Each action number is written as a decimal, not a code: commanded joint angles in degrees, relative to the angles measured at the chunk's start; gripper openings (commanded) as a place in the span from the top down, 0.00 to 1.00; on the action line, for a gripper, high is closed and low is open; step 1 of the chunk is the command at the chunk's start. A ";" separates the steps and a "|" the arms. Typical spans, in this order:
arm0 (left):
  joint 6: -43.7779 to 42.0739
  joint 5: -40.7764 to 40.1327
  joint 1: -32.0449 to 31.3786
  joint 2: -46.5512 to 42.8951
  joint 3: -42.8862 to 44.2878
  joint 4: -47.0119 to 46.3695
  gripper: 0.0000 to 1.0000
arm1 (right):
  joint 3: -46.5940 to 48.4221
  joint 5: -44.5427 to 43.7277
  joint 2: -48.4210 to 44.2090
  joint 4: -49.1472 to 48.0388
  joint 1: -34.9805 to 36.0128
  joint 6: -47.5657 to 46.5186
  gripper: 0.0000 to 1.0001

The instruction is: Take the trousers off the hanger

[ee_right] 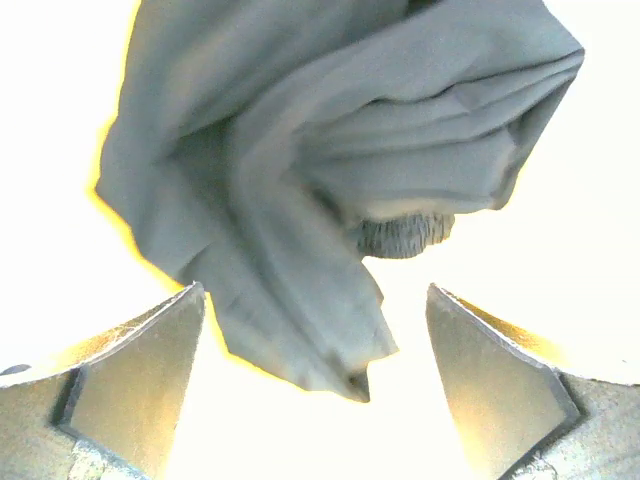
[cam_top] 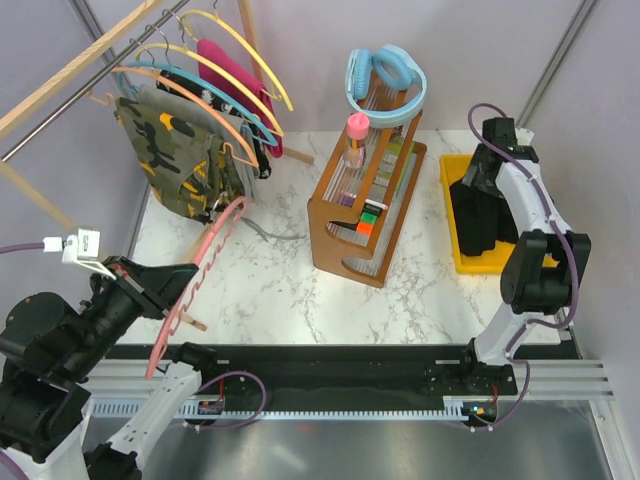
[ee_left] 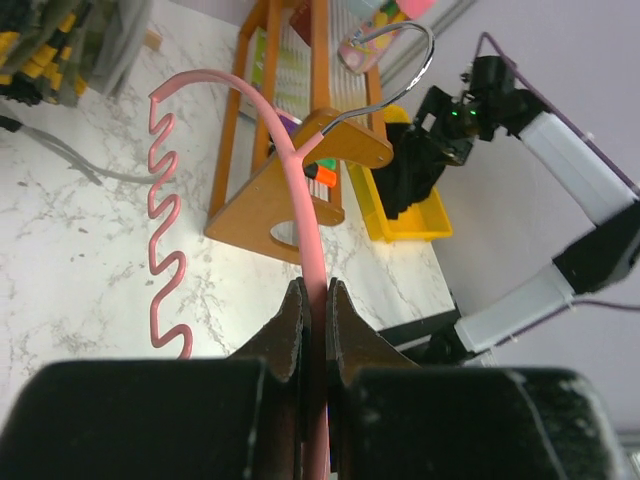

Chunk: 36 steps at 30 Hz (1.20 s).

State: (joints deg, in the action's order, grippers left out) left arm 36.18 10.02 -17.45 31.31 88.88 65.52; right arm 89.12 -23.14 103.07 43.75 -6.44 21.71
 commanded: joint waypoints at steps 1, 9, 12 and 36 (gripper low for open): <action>2.66 -8.95 0.05 0.68 0.59 -3.11 0.98 | 4.66 -13.93 -6.56 11.42 6.08 2.89 0.02; 4.15 -26.34 0.23 3.93 3.39 -5.65 0.98 | 5.36 -23.26 -13.58 16.72 8.11 4.30 0.02; 2.59 -30.48 0.23 5.42 5.59 -9.94 0.98 | 5.27 -20.92 -16.39 14.97 8.11 2.72 0.02; -8.31 -43.42 0.14 6.04 5.52 -25.33 0.98 | 4.04 -0.09 -29.50 7.06 8.11 -0.88 0.02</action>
State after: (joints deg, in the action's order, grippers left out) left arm 34.39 -30.85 -17.37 36.80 96.86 50.09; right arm 90.80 -29.06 76.25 53.15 1.61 22.44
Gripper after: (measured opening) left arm 0.053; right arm 0.982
